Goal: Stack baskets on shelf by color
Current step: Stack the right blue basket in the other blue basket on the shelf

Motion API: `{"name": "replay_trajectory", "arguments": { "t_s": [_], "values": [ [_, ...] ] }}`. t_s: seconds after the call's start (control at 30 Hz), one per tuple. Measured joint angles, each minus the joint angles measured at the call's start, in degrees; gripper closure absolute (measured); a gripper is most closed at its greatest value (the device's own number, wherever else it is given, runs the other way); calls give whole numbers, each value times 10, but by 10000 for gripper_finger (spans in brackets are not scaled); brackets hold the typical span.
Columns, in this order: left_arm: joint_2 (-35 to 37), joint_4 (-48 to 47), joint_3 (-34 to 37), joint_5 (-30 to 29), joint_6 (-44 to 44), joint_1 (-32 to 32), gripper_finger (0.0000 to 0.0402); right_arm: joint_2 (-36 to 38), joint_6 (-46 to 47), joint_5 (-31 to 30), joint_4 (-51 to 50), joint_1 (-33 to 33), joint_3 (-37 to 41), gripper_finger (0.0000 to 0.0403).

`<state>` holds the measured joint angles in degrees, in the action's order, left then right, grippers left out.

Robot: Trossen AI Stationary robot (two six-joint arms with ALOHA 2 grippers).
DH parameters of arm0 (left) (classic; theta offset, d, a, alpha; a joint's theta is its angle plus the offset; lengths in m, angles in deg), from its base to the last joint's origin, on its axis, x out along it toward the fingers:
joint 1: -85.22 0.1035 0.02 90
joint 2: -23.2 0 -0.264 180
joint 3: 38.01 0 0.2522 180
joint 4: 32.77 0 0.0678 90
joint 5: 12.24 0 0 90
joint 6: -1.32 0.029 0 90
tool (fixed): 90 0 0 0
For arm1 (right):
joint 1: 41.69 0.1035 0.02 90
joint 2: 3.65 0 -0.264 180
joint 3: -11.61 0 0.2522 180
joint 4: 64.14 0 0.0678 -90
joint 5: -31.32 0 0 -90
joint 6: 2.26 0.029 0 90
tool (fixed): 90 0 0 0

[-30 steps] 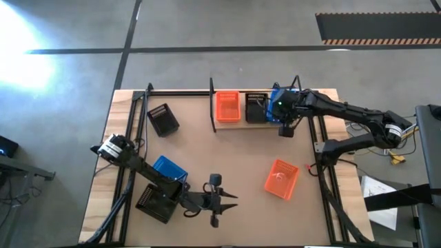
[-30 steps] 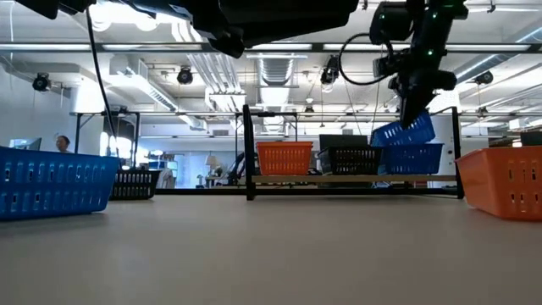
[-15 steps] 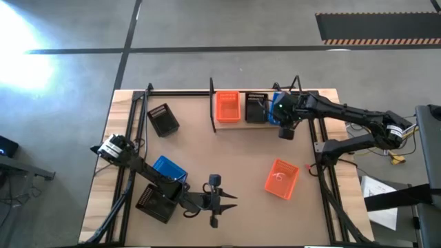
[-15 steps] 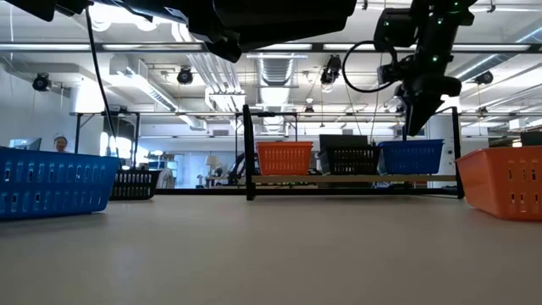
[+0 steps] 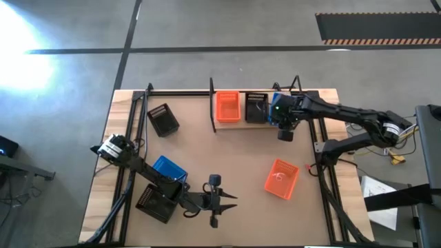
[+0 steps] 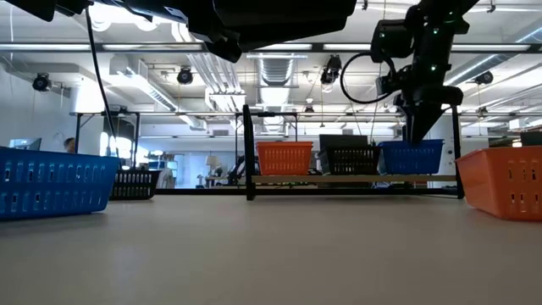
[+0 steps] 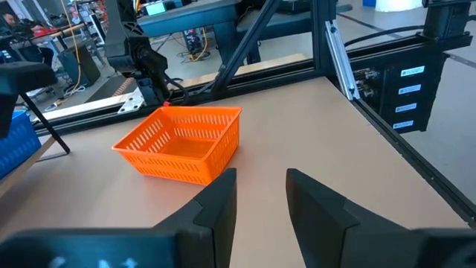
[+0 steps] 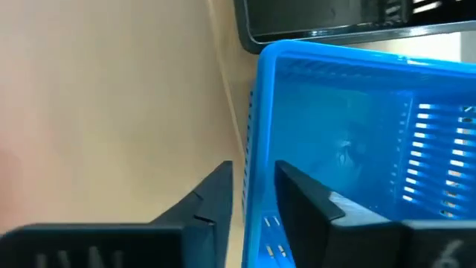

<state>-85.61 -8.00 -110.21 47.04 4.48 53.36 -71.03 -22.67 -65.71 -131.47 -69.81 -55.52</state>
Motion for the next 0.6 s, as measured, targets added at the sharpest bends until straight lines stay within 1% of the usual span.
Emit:
{"name": "replay_trajectory", "arguments": {
  "t_s": [0.17,0.23,0.37,0.5,0.6],
  "values": [
    [0,0,0,0,0,0,300,-10,-30,-2,0,0,0,374],
    [0,0,0,0,0,0,300,-9,-49,-4,-1,0,0,387],
    [0,0,0,0,0,0,300,-6,-65,-13,-1,0,0,381],
    [0,0,1,0,0,0,300,-6,-62,-69,-1,0,0,360],
    [0,0,1,0,-13,0,300,-6,-62,-82,-2,0,0,342]
  ]
}}
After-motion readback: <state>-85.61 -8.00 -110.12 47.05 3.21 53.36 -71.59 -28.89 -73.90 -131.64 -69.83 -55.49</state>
